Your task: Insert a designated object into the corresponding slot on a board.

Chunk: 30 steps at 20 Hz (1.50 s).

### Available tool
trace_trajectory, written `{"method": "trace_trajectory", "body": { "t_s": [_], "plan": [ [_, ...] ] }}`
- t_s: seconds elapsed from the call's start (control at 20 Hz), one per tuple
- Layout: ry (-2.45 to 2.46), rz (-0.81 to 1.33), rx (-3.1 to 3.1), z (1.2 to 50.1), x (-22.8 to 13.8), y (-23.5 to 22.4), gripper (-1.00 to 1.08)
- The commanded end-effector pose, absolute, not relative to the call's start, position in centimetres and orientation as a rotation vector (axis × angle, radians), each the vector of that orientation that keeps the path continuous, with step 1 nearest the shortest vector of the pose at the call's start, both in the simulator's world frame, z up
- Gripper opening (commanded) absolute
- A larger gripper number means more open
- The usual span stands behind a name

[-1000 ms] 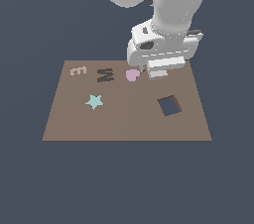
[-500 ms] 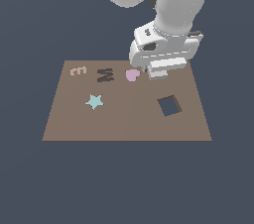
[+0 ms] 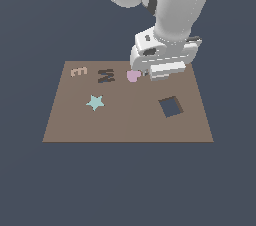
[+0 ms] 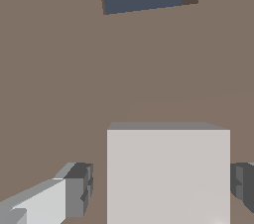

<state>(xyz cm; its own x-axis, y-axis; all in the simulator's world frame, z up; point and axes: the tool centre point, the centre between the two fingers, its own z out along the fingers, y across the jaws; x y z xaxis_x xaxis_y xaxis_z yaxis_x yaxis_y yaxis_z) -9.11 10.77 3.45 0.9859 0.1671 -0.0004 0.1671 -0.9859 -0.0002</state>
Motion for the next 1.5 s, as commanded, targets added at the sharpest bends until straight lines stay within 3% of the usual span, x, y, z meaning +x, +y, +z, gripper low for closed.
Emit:
{"method": "trace_trajectory", "body": {
  "t_s": [0.0, 0.05, 0.1, 1.45],
  "plan": [
    [-0.263, 0.000, -3.130, 3.0, -9.1, 10.8, 1.00],
    [-0.263, 0.000, -3.130, 3.0, -9.1, 10.8, 1.00],
    [-0.263, 0.000, -3.130, 3.0, -9.1, 10.8, -1.00],
    [0.019, 0.000, -3.141, 3.2, -8.0, 12.2, -1.00]
  ]
}}
